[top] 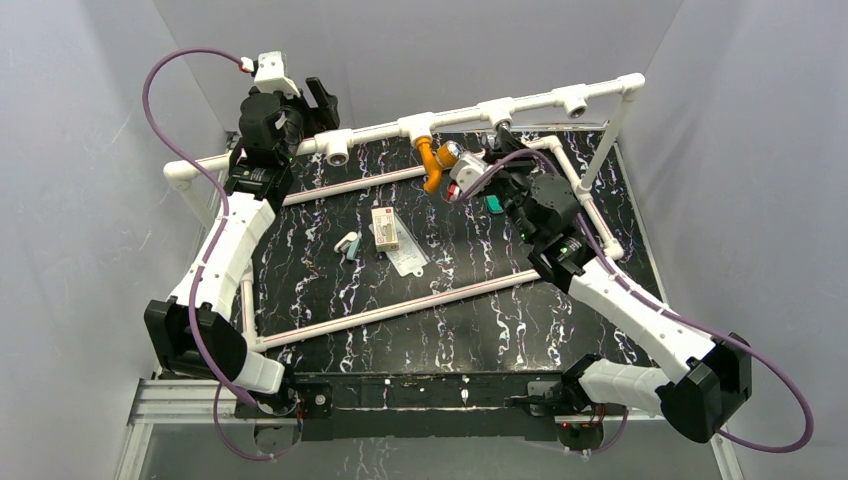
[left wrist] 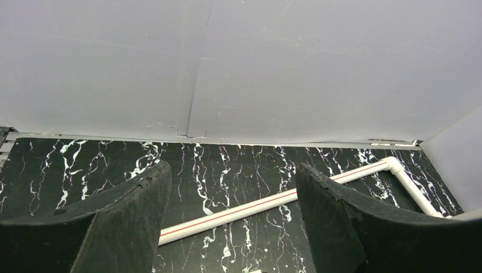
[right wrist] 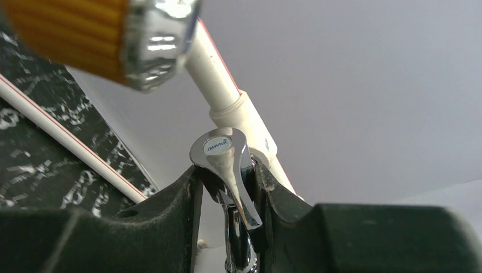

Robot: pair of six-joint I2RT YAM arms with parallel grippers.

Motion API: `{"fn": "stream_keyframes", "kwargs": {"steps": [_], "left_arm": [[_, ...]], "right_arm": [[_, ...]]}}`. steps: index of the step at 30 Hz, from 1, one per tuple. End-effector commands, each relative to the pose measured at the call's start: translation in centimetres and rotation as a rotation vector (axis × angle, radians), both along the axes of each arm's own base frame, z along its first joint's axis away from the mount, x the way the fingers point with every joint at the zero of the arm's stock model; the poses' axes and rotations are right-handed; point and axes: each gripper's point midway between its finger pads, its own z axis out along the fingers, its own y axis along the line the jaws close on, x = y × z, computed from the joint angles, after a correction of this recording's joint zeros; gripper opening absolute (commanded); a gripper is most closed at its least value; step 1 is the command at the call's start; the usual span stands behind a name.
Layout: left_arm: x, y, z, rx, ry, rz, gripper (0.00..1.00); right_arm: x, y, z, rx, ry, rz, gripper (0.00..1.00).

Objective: Install the water faucets

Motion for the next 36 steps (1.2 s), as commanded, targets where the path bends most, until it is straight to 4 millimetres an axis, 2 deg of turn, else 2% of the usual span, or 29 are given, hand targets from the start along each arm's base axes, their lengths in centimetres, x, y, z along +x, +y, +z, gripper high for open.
{"fn": "stream_keyframes", "kwargs": {"steps": [1, 9, 16, 24, 31, 36], "left_arm": [[-3.3, 0.9, -16.2, 0.108, 0.504, -0.008, 0.77], [-3.3, 0.9, -16.0, 0.109, 0.499, -0.006, 0.77], [-3.3, 1.0, -16.0, 0.108, 0.500, -0.005, 0.77], [-3.3, 0.9, -16.0, 0.104, 0.500, -0.009, 0.77], [-3.3, 0.9, -15.9, 0.104, 0.497, -0.008, 0.77], [-3.3, 0.8, -15.9, 0.101, 0.498, -0.013, 0.77]], "right_arm": [[-0.8, -0.3, 3.5, 0.471, 0.071, 0.059, 0.01], [-0.6, -1.8, 4.4, 1.008, 0.185, 0.042, 0.01], [-0.4, -3.2, 4.6, 1.386, 0.257, -0.001, 0.01], [-0.6, -4.6, 3.8, 1.787, 0.336, -0.019, 0.01], [-0.4, -5.5, 1.7, 2.093, 0.419, -0.071, 0.01], [-0.1, -5.4, 0.2, 2.255, 0.495, -0.106, 0.01]]}}
